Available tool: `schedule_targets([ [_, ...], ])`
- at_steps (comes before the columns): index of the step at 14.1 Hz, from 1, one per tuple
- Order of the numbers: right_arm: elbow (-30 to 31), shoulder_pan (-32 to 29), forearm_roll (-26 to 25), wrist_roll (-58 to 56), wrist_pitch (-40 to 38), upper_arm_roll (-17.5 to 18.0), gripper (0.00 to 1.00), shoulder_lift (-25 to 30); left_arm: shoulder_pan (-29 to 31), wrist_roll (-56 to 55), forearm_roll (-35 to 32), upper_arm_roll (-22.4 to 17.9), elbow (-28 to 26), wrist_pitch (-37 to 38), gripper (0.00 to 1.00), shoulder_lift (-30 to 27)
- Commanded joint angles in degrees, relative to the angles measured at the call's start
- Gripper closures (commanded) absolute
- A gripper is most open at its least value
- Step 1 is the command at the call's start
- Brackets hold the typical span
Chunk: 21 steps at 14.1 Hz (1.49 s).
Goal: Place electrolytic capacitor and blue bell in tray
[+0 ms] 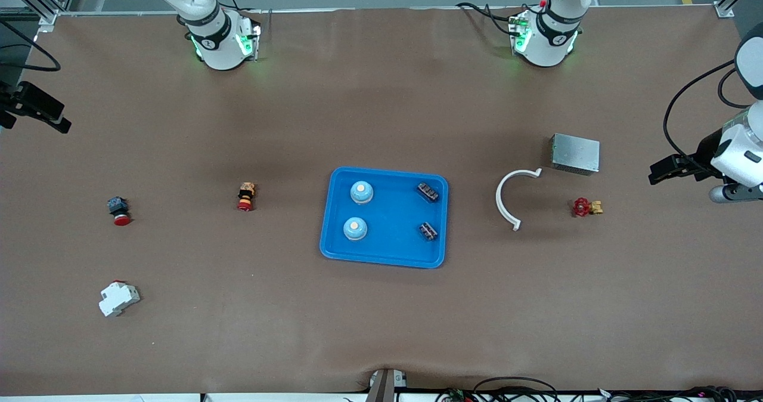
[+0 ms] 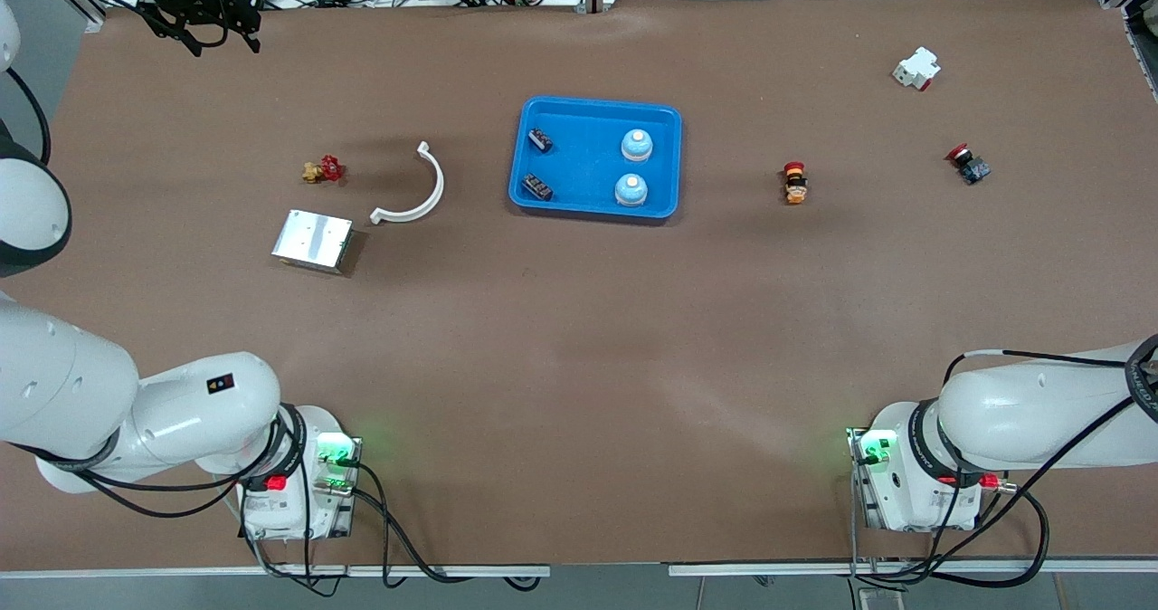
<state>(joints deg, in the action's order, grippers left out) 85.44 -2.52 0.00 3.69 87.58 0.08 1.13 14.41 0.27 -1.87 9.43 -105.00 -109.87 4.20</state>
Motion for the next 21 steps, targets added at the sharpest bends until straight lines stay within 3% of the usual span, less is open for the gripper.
schedule_targets([
  [1, 0.69, -0.47, 0.26, 0.18, 0.49, 0.45, 0.00, 0.54, -8.85, 1.40, 2.13, -9.06, -0.82, 1.06, 0.00, -1.91],
  [5, 0.78, -0.65, 0.26, 0.18, 0.31, 0.45, 0.00, 0.54, -15.62, 1.40, 2.31, -16.00, -0.82, 1.06, 0.00, -1.91],
  [21, 0.87, -0.47, 0.96, 0.27, 0.84, 0.45, 0.00, 0.45, -15.72, 1.49, 2.39, -16.19, -0.82, 0.98, 0.00, -1.65],
])
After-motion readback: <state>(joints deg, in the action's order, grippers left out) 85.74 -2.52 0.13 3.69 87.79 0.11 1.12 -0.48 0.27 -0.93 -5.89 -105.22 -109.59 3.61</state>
